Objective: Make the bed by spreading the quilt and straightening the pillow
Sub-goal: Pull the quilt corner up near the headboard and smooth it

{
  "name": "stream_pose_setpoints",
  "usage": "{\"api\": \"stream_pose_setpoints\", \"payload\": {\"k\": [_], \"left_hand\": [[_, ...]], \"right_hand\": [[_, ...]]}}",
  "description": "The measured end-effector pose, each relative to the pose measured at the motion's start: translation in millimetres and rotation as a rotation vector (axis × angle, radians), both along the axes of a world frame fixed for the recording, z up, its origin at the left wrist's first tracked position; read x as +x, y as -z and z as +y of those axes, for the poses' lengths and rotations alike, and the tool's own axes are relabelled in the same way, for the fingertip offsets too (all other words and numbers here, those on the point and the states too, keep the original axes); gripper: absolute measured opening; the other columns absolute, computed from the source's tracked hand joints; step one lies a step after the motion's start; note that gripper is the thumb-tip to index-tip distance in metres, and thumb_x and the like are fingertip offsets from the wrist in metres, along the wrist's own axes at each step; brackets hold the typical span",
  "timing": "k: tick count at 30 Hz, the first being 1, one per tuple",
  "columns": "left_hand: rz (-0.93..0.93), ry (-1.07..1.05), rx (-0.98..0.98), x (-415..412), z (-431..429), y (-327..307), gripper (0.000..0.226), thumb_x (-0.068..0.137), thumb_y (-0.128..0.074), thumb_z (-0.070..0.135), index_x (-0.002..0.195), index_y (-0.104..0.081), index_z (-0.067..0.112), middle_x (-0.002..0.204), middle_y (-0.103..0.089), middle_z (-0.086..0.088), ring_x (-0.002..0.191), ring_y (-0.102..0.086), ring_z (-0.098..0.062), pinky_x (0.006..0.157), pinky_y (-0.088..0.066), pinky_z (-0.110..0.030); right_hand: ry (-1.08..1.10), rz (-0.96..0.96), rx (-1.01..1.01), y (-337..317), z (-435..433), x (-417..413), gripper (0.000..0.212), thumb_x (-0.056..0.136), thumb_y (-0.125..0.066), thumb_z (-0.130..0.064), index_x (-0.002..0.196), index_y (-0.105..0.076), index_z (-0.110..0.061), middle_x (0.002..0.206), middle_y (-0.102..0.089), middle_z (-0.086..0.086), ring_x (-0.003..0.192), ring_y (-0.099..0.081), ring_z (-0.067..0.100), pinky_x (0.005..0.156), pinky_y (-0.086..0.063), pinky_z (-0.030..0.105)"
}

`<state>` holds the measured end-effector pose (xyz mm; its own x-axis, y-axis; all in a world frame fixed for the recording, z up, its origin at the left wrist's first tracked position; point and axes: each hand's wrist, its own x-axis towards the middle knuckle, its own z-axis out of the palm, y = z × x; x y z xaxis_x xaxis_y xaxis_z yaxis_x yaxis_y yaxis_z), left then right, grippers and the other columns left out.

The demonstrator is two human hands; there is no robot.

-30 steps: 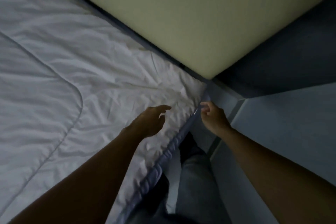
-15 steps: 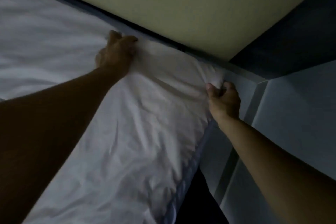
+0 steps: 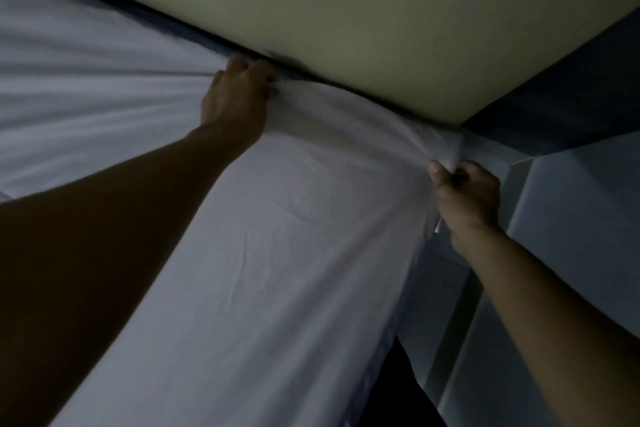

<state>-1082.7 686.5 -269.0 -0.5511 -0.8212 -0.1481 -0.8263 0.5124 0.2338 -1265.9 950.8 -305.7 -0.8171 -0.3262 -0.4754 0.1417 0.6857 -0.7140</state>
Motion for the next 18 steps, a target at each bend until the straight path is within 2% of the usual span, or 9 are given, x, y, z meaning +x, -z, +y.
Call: {"api": "stream_pose_setpoints", "payload": {"k": [2,4,7,9,11,14,16,18], "left_hand": [[-0.057,-0.014,0.08,-7.0,-11.0,5.3,0.032,0.098,-0.046,0.019,0.125,-0.062,0.025,0.125,-0.051,-0.02,0.114,-0.053,-0.043,0.094,-0.049,-0.047],[-0.035,0.024,0.129,-9.6,-22.1,5.0,0.036,0.098,-0.044,0.012,0.127,-0.064,0.02,0.129,-0.052,-0.021,0.121,-0.051,-0.039,0.1,-0.044,-0.041],[-0.008,0.097,0.15,-0.1,-35.7,1.6,0.038,0.095,-0.048,0.005,0.128,-0.064,0.013,0.136,-0.05,-0.019,0.127,-0.048,-0.035,0.104,-0.04,-0.037],[-0.089,0.073,0.124,8.1,-38.1,3.1,0.033,0.097,-0.053,0.025,0.129,-0.063,0.025,0.134,-0.051,-0.014,0.125,-0.051,-0.037,0.1,-0.043,-0.043],[-0.182,-0.045,0.076,8.3,-33.8,4.2,0.031,0.095,-0.053,0.044,0.123,-0.062,0.032,0.127,-0.05,-0.013,0.117,-0.054,-0.042,0.096,-0.044,-0.048],[-0.113,-0.155,0.025,-5.8,-27.5,2.5,0.031,0.095,-0.053,0.04,0.118,-0.066,0.024,0.126,-0.052,-0.019,0.113,-0.055,-0.046,0.094,-0.045,-0.05],[-0.05,-0.161,-0.018,-15.9,-29.9,-4.2,0.032,0.094,-0.053,0.034,0.118,-0.067,0.016,0.126,-0.056,-0.024,0.112,-0.056,-0.047,0.091,-0.048,-0.051],[0.031,-0.158,-0.043,-21.8,-37.6,-12.9,0.032,0.091,-0.056,0.028,0.111,-0.069,0.008,0.117,-0.063,-0.027,0.107,-0.06,-0.045,0.086,-0.05,-0.049]], "right_hand": [[-0.017,-0.107,0.063,-0.3,-4.2,-11.5,0.026,0.089,-0.07,-0.037,0.089,-0.07,-0.011,0.088,-0.071,0.006,0.083,-0.068,0.025,0.064,-0.053,0.029],[-0.051,-0.158,0.076,-5.3,-2.5,-18.6,0.023,0.088,-0.072,-0.039,0.083,-0.07,-0.017,0.086,-0.072,0.004,0.079,-0.069,0.024,0.061,-0.056,0.03],[-0.005,-0.21,0.031,-11.9,9.2,-17.0,0.028,0.083,-0.074,-0.05,0.091,-0.072,-0.023,0.089,-0.074,0.002,0.08,-0.071,0.02,0.065,-0.06,0.033],[0.018,-0.245,0.038,-10.5,17.9,-7.4,0.044,0.077,-0.074,-0.06,0.097,-0.073,-0.021,0.087,-0.074,0.001,0.078,-0.071,0.019,0.058,-0.058,0.029],[-0.005,-0.228,0.068,-8.4,24.8,5.7,0.043,0.077,-0.075,-0.058,0.088,-0.073,-0.016,0.077,-0.072,0.004,0.071,-0.068,0.02,0.052,-0.057,0.029],[-0.058,-0.168,0.084,-6.9,28.1,15.0,0.046,0.086,-0.07,-0.051,0.069,-0.061,-0.009,0.067,-0.067,0.007,0.066,-0.064,0.024,0.058,-0.061,0.041],[-0.067,-0.159,0.079,-13.5,24.3,7.8,0.043,0.091,-0.067,-0.046,0.066,-0.059,-0.011,0.066,-0.063,0.004,0.064,-0.06,0.022,0.048,-0.052,0.027],[-0.057,-0.113,0.046,-20.8,20.5,-4.9,0.042,0.094,-0.064,-0.043,0.067,-0.058,-0.011,0.064,-0.06,0.002,0.059,-0.054,0.017,0.038,-0.04,0.016]]}}
